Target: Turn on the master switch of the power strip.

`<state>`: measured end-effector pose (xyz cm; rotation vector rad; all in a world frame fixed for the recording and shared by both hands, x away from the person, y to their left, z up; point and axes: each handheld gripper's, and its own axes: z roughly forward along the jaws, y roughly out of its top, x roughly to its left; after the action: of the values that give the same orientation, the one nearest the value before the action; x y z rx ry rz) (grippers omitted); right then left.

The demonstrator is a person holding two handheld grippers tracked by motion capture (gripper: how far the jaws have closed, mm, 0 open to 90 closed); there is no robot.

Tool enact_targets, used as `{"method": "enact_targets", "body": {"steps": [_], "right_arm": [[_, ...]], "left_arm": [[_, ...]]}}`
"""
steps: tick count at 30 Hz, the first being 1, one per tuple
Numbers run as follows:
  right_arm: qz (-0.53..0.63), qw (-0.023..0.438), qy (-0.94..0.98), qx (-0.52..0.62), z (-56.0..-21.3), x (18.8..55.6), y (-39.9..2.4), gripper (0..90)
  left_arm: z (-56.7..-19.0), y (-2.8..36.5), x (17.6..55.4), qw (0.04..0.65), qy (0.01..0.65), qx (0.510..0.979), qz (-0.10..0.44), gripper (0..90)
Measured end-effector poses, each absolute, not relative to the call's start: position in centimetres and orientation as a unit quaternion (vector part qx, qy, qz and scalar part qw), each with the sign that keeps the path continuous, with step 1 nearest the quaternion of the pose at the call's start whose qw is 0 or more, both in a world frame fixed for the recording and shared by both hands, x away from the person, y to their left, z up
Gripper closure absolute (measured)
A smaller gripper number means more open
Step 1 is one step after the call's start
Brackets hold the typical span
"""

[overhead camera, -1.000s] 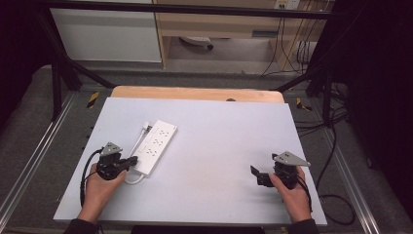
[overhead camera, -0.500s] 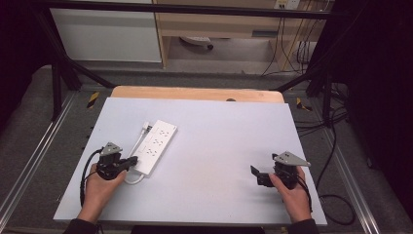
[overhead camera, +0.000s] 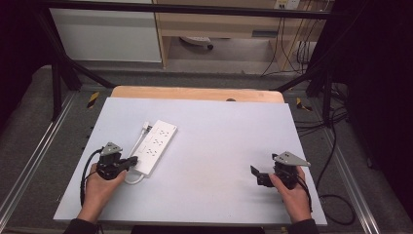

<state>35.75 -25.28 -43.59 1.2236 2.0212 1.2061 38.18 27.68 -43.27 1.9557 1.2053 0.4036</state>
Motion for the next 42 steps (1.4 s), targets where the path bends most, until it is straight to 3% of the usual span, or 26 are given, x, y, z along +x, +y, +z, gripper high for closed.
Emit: {"method": "enact_targets", "body": {"steps": [42], "right_arm": [[0.439,0.243,0.741,0.447,-43.60,35.75,-25.30,3.8]], "left_arm": [[-43.44,27.81,38.17,0.399,0.476,0.768,0.157,90.0]]}}
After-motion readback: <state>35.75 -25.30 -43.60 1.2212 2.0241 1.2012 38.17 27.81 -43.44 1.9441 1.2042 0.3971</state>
